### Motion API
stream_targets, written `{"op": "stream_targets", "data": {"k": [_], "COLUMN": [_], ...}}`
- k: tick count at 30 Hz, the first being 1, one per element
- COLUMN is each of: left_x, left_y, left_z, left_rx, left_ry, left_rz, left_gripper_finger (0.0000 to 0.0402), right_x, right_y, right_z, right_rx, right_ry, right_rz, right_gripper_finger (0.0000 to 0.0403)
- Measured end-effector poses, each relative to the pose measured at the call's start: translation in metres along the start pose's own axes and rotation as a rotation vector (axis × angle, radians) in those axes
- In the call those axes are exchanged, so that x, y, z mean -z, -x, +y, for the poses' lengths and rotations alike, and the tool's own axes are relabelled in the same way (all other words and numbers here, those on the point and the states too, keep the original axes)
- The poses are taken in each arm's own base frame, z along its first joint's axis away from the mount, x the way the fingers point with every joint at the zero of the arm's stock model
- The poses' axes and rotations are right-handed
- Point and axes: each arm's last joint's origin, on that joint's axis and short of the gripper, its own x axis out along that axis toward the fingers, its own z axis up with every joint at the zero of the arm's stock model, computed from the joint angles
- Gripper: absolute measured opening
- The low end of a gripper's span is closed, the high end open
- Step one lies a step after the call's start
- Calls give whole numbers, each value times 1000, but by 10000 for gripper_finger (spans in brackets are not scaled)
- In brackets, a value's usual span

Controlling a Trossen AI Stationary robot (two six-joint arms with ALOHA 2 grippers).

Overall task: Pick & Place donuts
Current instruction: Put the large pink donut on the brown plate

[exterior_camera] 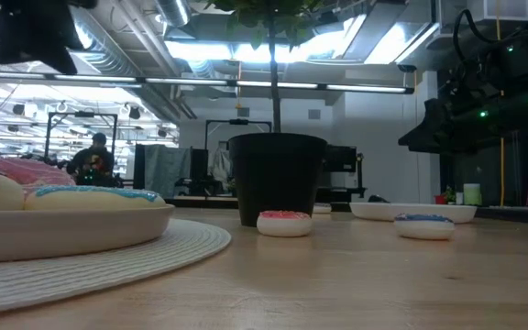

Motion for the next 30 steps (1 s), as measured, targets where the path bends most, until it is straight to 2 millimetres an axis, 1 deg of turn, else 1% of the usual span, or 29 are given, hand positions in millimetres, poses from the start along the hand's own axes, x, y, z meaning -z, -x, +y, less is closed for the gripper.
{"op": "stream_targets", "data": {"k": [3, 7, 14, 21, 27, 30], "left_x": [-3, -2, 13, 33, 38, 42], "left_y": [-14, -33, -52, -65, -75, -82], "left_z": [-13, -26, -46, -53, -60, -59], "left_rx": [-70, -176, -255, -340, -375, -400], "left_ry": [46, 105, 171, 183, 159, 148], "left_rz": [50, 102, 123, 160, 170, 173], "left_gripper_finger": [148, 148, 148, 148, 148, 148], "right_x": [0, 0, 0, 0, 0, 0], "right_y": [0, 0, 0, 0, 0, 0], "right_z": [0, 0, 0, 0, 0, 0], "right_rx": [0, 0, 0, 0, 0, 0], "right_ry": [-1, -1, 0, -1, -1, 0], "right_rz": [0, 0, 0, 0, 0, 0], "right_gripper_finger": [218, 218, 218, 218, 218, 218]}}
